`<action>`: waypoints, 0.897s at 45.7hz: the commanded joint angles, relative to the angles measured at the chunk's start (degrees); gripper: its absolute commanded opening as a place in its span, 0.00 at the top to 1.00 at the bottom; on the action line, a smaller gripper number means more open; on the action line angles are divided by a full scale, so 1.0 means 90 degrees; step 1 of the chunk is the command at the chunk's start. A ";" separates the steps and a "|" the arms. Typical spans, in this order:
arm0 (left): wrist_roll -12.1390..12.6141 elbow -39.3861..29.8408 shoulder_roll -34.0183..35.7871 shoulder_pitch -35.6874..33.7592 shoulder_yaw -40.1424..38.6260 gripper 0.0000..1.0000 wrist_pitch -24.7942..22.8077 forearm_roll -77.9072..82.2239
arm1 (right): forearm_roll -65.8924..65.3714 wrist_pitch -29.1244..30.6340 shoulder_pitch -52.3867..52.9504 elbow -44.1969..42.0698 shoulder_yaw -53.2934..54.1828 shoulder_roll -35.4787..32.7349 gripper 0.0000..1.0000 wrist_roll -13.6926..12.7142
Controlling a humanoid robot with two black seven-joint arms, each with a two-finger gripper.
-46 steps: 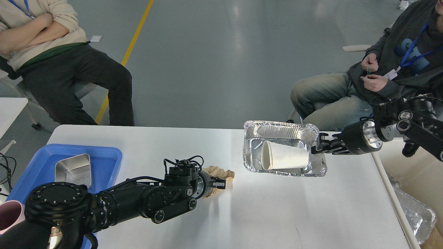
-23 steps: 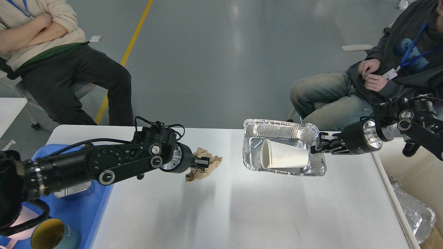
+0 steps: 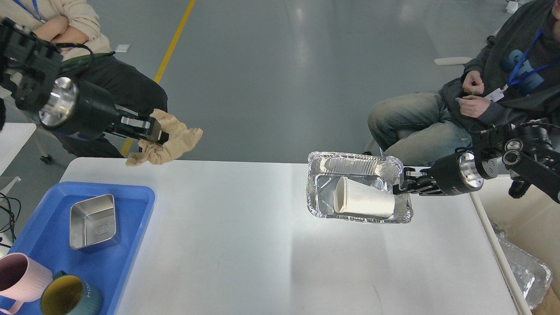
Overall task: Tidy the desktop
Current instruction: 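Lift the paper bag with the left gripper and bring it over the foil tray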
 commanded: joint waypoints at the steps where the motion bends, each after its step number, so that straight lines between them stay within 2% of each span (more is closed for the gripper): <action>1: -0.0002 0.0008 0.0207 -0.0317 -0.0056 0.98 -0.0006 -0.0111 | -0.0006 0.0009 0.0000 -0.0011 0.0002 -0.0005 1.00 0.0002; 10: -0.0002 0.0018 0.0119 -0.0434 -0.0095 0.98 -0.0006 -0.0159 | 0.0004 0.0009 0.0010 -0.0001 0.0002 -0.0005 1.00 0.0002; 14: 0.0007 0.0086 -0.0329 -0.0668 -0.0075 0.98 -0.0006 -0.0179 | 0.0004 0.0009 0.0020 -0.0001 0.0002 -0.0103 1.00 0.0002; 20: 0.0066 0.0632 -0.1676 -0.1010 -0.0007 0.98 -0.0006 -0.0189 | 0.0014 0.0009 0.0030 0.0018 0.0002 -0.0142 1.00 0.0002; 27: 0.0261 0.1783 -0.3375 -0.1127 0.0071 0.98 -0.0006 -0.0042 | 0.0014 0.0009 0.0030 0.0028 0.0002 -0.0171 1.00 0.0002; 36: 0.0174 0.3609 -0.5679 -0.1049 0.0481 0.98 0.1113 0.0319 | 0.0072 0.0009 0.0030 0.0116 0.0002 -0.0259 1.00 0.0002; 41: 0.0115 0.4469 -0.6666 -0.0932 0.0491 0.97 0.1378 0.0407 | 0.0092 0.0009 0.0020 0.0184 0.0002 -0.0279 1.00 0.0002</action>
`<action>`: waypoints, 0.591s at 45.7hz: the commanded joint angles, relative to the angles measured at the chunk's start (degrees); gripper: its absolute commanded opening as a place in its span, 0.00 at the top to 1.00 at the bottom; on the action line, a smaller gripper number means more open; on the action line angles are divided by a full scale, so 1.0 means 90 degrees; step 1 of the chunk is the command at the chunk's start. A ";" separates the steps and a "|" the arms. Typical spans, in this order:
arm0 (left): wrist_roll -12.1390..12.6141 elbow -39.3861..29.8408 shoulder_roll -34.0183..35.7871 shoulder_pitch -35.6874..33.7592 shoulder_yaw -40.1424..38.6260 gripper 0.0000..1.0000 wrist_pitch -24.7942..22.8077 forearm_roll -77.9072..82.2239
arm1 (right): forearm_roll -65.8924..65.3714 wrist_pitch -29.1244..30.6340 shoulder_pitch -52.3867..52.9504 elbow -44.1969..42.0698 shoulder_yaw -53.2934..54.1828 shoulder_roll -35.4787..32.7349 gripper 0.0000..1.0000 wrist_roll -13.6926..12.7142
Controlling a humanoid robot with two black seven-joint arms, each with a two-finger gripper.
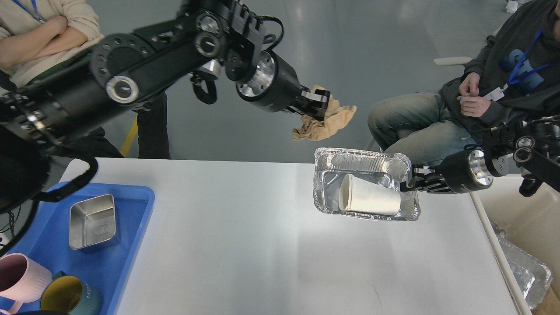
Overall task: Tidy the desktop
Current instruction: 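Lift the paper bag with the left gripper and bring it over the foil tray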
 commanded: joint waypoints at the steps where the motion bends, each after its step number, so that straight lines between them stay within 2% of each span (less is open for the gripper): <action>1: -0.0095 0.1042 -0.1131 0.0177 0.0033 0.97 0.0325 0.0177 | 0.0017 0.0000 -0.0010 0.0090 -0.0001 -0.0049 1.00 -0.0001; 7: -0.0524 0.1833 -0.1932 0.0461 0.0023 0.97 0.0676 0.0899 | 0.0037 0.0000 -0.0010 0.0158 -0.0001 -0.0157 1.00 -0.0001; 11: -0.0700 0.2049 -0.2060 0.0627 0.0013 0.97 0.1027 0.1085 | 0.0076 -0.0010 -0.0010 0.0207 -0.0001 -0.0205 1.00 -0.0001; 20: -0.0886 0.2010 -0.2050 0.0988 0.0492 0.94 0.1672 0.1056 | 0.0095 -0.0010 -0.0010 0.0236 -0.0001 -0.0235 1.00 -0.0001; 27: -0.0896 0.2010 -0.2040 0.1154 0.0492 0.85 0.1868 0.1056 | 0.0105 -0.0010 -0.0010 0.0236 -0.0001 -0.0235 1.00 -0.0001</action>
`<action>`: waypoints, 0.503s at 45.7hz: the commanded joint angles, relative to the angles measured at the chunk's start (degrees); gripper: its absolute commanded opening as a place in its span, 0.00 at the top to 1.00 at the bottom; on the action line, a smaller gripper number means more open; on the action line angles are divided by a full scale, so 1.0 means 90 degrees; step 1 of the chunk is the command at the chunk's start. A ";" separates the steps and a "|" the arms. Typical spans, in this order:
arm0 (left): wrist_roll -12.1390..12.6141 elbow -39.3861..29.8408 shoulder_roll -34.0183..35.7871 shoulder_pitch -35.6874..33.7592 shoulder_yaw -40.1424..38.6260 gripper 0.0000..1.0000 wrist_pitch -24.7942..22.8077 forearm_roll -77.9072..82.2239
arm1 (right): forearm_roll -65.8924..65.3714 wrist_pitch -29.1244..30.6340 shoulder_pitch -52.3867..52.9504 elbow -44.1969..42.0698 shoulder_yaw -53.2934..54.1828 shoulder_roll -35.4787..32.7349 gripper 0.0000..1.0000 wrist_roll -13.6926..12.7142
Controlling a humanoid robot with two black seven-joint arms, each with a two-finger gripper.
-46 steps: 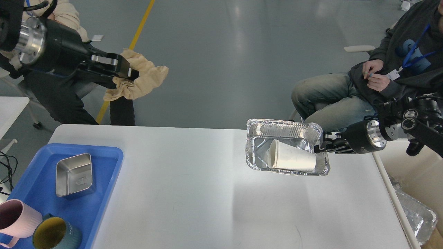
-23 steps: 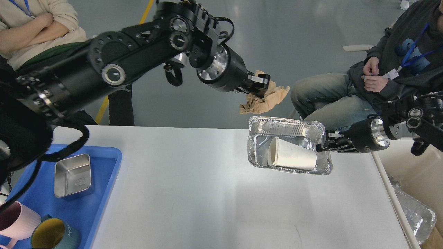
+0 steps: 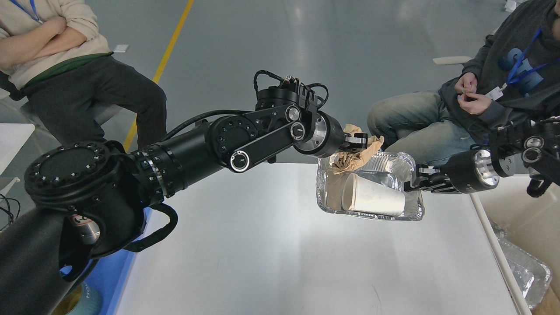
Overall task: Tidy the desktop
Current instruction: 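Lift the paper bag with the left gripper and bring it over the foil tray, then drop the paper bag into the foil tray by opening the left gripper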
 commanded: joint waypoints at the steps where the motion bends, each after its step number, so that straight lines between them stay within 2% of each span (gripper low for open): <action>1: -0.0016 0.0001 0.0008 0.0109 0.0017 0.81 0.0123 -0.0004 | 0.0003 0.0001 0.0008 0.0001 -0.0001 0.0001 1.00 -0.0001; 7: -0.0055 0.0000 0.0017 0.0149 0.0017 0.58 0.0123 -0.0014 | 0.0003 0.0001 0.0008 -0.0009 -0.0001 0.0011 1.00 -0.0001; 11: -0.0143 -0.0009 0.0008 0.0158 0.0017 0.34 0.0113 -0.0023 | 0.0003 0.0001 0.0008 -0.0009 -0.0001 0.0020 1.00 -0.0001; 18: -0.0153 -0.0009 0.0008 0.0149 -0.0002 0.14 0.0094 -0.0033 | -0.0007 -0.0009 -0.0002 -0.0009 -0.0001 0.0030 1.00 -0.0001; 23: -0.0153 -0.0009 0.0017 0.0139 -0.0051 0.06 0.0025 -0.0043 | -0.0007 0.0001 -0.0002 -0.0019 -0.0001 0.0020 1.00 -0.0001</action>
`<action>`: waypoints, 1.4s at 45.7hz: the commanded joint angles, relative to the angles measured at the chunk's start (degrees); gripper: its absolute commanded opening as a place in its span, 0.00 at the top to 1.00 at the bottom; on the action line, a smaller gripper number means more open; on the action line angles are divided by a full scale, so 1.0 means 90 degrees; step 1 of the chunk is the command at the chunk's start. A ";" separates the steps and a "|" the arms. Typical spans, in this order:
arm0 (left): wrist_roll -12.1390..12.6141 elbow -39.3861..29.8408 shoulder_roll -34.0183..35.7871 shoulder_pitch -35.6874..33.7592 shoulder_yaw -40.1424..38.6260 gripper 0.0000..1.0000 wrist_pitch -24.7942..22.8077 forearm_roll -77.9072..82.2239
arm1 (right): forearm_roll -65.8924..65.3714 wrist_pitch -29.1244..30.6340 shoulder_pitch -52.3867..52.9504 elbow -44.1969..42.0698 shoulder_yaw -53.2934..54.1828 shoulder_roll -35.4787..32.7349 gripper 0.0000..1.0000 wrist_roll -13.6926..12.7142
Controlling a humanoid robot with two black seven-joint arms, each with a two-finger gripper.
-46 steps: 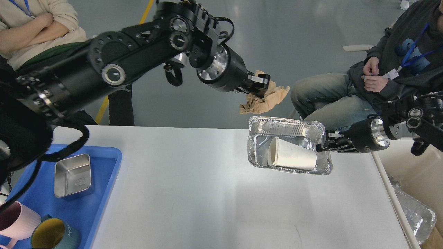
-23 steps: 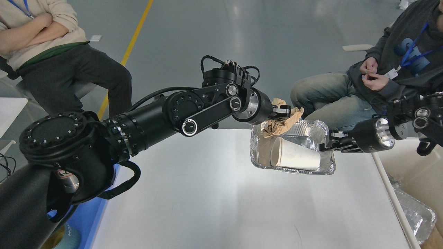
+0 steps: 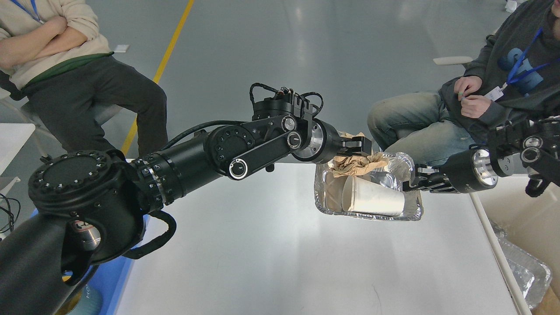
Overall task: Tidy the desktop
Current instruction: 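Drop the paper bag into the foil tray by opening the left gripper, then withdraw the left gripper and carry the foil tray toward the bin with the right gripper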
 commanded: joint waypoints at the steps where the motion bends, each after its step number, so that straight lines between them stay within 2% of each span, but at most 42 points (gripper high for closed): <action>1: -0.0001 0.0000 0.0006 -0.0012 -0.0041 0.05 -0.0063 -0.0009 | -0.0010 0.0003 -0.0009 -0.0010 -0.0001 -0.0009 1.00 0.0000; 9: -0.0001 -0.0010 0.0016 -0.0042 -0.0197 0.03 -0.0190 -0.0048 | -0.0010 0.0003 -0.0009 -0.0049 -0.0001 0.0011 1.00 0.0000; 21: 0.0096 -0.0107 0.0191 -0.0159 -0.0939 0.03 -0.0561 -0.0145 | -0.0010 0.0003 -0.0029 -0.0088 -0.0001 -0.0009 1.00 0.0000; 27: 0.0116 -0.0225 0.0455 -0.0218 -0.1145 0.03 -0.0805 -0.0155 | 0.0000 0.0003 -0.0029 -0.0078 -0.0001 -0.0018 1.00 0.0000; 37: 0.0116 -0.0400 0.1050 -0.0188 -0.1155 0.03 -0.0873 -0.0165 | 0.0000 0.0003 -0.0029 -0.0088 -0.0001 0.0011 1.00 0.0000; 43: 0.0106 -0.0946 0.1762 -0.0071 -0.1145 0.03 -0.0893 -0.0165 | 0.0000 0.0003 -0.0058 -0.0078 -0.0001 -0.0018 1.00 0.0000; 47: 0.0077 -0.1561 0.2456 0.0299 -0.1213 0.03 -0.0650 -0.0155 | 0.0000 0.0003 -0.0068 -0.0078 -0.0001 -0.0018 1.00 0.0000; 52: 0.0018 -0.2430 0.3149 0.1011 -0.1905 0.03 0.0423 -0.0165 | 0.0000 0.0003 -0.0068 -0.0078 -0.0001 -0.0028 1.00 0.0000; 55: 0.0008 -0.2763 0.3598 0.1616 -0.2374 0.03 0.0786 -0.0175 | 0.0000 0.0003 -0.0068 -0.0078 -0.0001 -0.0028 1.00 0.0000; 59: -0.0001 -0.2842 0.4116 0.2271 -0.3096 0.03 0.0719 -0.0291 | 0.0000 0.0003 -0.0078 -0.0078 -0.0001 -0.0018 1.00 0.0000; 64: -0.0011 -0.2832 0.4322 0.3091 -0.4277 0.03 0.0407 -0.0789 | 0.0000 0.0003 -0.0097 -0.0078 -0.0001 -0.0018 1.00 0.0000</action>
